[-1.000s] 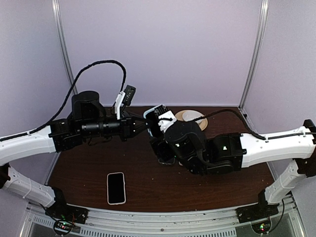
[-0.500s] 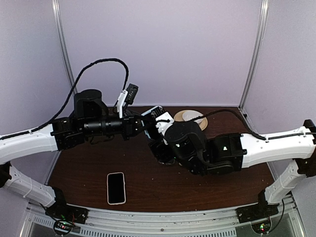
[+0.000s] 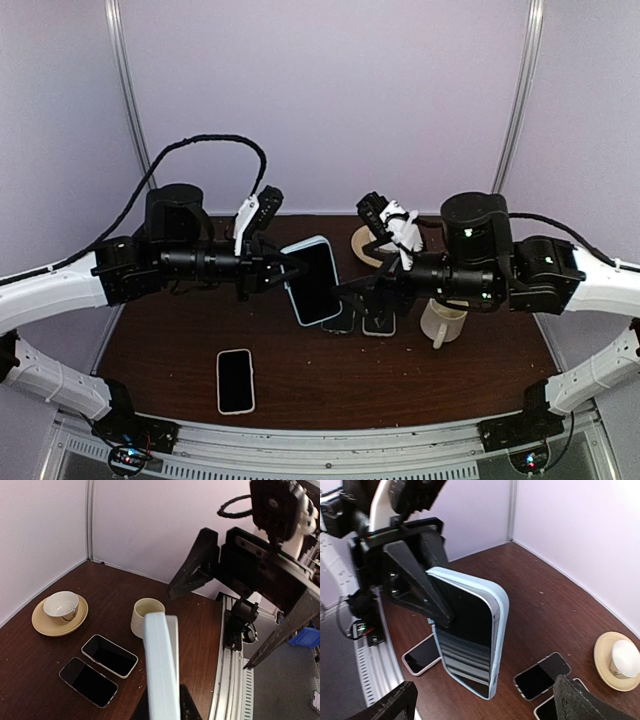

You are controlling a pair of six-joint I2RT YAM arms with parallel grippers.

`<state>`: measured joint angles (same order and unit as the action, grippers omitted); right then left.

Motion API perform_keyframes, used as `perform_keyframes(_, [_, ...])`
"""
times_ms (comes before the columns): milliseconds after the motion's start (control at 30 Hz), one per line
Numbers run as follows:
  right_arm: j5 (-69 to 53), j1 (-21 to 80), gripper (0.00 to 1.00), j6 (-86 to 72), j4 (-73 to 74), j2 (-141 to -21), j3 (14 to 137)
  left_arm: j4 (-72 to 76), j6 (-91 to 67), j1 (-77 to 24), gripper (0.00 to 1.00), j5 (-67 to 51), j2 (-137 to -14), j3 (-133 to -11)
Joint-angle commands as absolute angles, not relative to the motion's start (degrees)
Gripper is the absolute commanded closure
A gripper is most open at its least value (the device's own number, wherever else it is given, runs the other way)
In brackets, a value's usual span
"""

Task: Put the phone into the phone case
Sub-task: Pass from the right arm to the left, then press the top right corner of the phone case, then pass from the left arm to the right, then pass from the right arm to the left

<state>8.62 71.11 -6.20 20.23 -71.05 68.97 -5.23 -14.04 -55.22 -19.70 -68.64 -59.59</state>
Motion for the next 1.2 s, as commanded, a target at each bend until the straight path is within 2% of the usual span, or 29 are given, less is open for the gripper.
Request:
perform_keyframes(0, [-14.0, 69.4, 0.02, -3.8, 16.2, -67.7, 65.5, -3.0, -5.7, -56.0, 1.0, -29.9, -65.3, -60.9])
perform_keyframes(100, [-18.2, 68.9, 0.1, -2.7, 15.2, -69.5, 67.4, -3.1, -3.0, -57.5, 1.0, -32.9, -64.5, -60.6])
perform_keyframes(233, [-20.7, 67.9, 0.36, -2.5, 15.2, -71.6, 70.2, -5.0, -1.5, -58.8, 1.0, -35.0, -64.8, -61.6])
perform_keyframes(433, [-24.5, 66.5, 0.62, -4.4, 13.0, -72.4, 70.6, -6.1, -0.6, -59.8, 1.0, -37.2, -64.9, -62.2])
perform_keyframes(567, [-26.2, 66.5, 0.97, -5.0, 13.5, -73.0, 70.8, -6.2, -0.6, -60.1, 1.0, -37.4, -65.5, -62.9])
perform_keyframes(600, [-26.1, 66.4, 1.0, -5.0, 13.5, -72.9, 70.6, -6.2, -0.6, -60.2, 1.0, -37.6, -65.6, -63.0])
perform_keyframes(733, [-26.1, 66.3, 1.0, -5.7, 12.2, -71.2, 70.1, -6.2, -0.6, -60.3, 1.0, -37.3, -65.8, -63.0])
perform_keyframes(767, [-26.0, 66.3, 1.0, -5.8, 11.9, -70.8, 70.1, -6.4, -0.7, -60.3, 0.96, -36.4, -65.7, -62.9])
perform_keyframes(800, [-26.1, 66.3, 1.0, -6.0, 11.5, -70.5, 70.3, -6.5, -0.9, -60.3, 0.77, -35.2, -65.6, -62.6])
perform_keyframes(833, [-26.5, 66.3, 1.0, -6.2, 10.8, -70.1, 70.3, -6.3, -1.1, -60.3, 0.63, -34.1, -65.5, -62.1])
perform_keyframes(933, [-27.5, 66.3, 1.0, -6.7, 9.1, -68.9, 70.6, -4.7, -1.9, -60.3, 0.41, -30.8, -64.9, -59.6])
perform_keyframes(1000, [-28.1, 66.3, 1.0, -6.9, 7.4, -68.4, 70.5, -2.2, -4.1, -60.3, 0.39, -29.1, -64.6, -57.4])
perform_keyframes(1100, [-28.7, 66.3, 1.0, -6.9, 5.9, -68.2, 70.6, -0.4, -6.7, -60.3, 0.43, -30.3, -65.7, -56.8])
perform_keyframes(1133, [-28.7, 66.3, 1.0, -6.9, 5.6, -68.1, 70.6, -0.4, -7.4, -60.3, 0.49, -31.3, -66.2, -57.2])
perform_keyframes(1167, [-28.7, 66.3, 1.0, -6.9, 5.3, -68.1, 70.7, -0.4, -7.9, -60.3, 0.6, -32.2, -66.6, -57.5])
